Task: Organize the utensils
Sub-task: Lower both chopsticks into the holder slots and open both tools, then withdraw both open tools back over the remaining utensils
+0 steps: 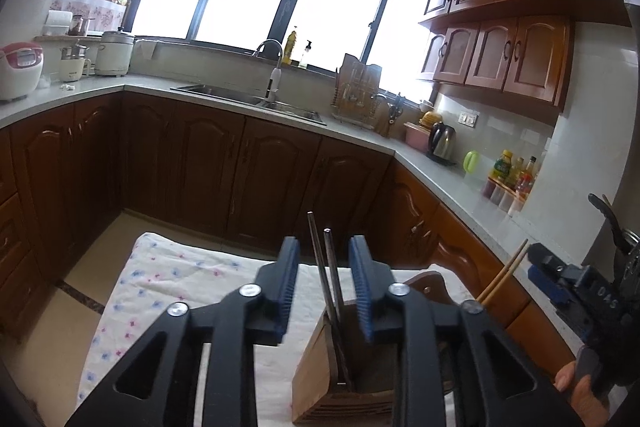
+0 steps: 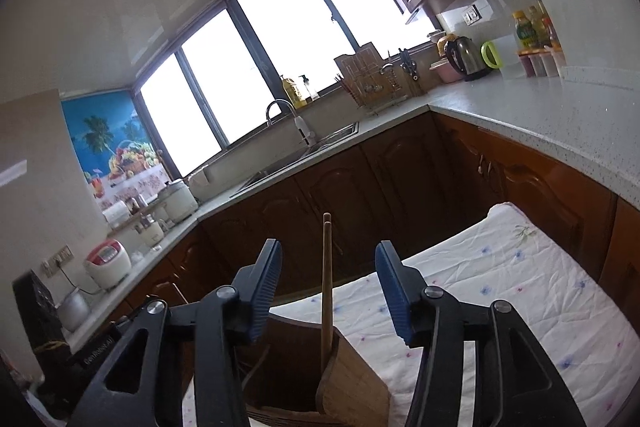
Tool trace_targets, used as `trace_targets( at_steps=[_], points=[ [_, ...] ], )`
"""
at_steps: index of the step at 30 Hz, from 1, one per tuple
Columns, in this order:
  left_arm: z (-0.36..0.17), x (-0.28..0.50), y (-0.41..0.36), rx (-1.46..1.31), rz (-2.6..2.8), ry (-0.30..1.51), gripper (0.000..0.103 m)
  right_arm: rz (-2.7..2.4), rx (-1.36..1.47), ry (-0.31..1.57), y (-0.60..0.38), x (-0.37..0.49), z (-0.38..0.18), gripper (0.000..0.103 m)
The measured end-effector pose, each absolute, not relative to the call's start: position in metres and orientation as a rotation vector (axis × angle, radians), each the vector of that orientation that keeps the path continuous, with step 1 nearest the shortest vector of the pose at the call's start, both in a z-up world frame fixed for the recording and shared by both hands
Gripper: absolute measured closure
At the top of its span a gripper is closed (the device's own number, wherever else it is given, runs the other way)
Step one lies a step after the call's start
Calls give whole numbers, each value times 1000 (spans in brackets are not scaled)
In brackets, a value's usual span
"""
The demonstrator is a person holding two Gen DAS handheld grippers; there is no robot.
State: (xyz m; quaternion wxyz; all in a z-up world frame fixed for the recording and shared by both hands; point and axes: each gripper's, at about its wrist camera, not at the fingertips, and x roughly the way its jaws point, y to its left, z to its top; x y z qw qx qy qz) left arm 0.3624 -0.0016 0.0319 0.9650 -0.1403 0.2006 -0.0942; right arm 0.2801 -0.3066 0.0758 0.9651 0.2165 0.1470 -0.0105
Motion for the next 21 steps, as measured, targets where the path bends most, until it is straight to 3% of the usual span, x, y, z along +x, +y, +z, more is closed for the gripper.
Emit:
trace_targets(
  at_steps=[1, 3, 6, 11, 21],
  points=[
    [32, 362, -1, -285, -193, 410, 70, -16, 448, 298, -308, 279, 77, 47],
    [35, 359, 1, -288, -188, 412, 52, 2, 470, 291, -311, 275, 79, 32],
    [38, 349, 4, -291, -160, 396, 19, 14, 475, 267, -312, 265, 84, 18],
    [37, 327, 10, -287, -140, 406, 12, 42, 503, 253, -309, 247, 89, 2],
    [43, 277, 26, -287, -142, 460, 10, 82, 450, 331, -286, 208, 85, 1]
  ],
)
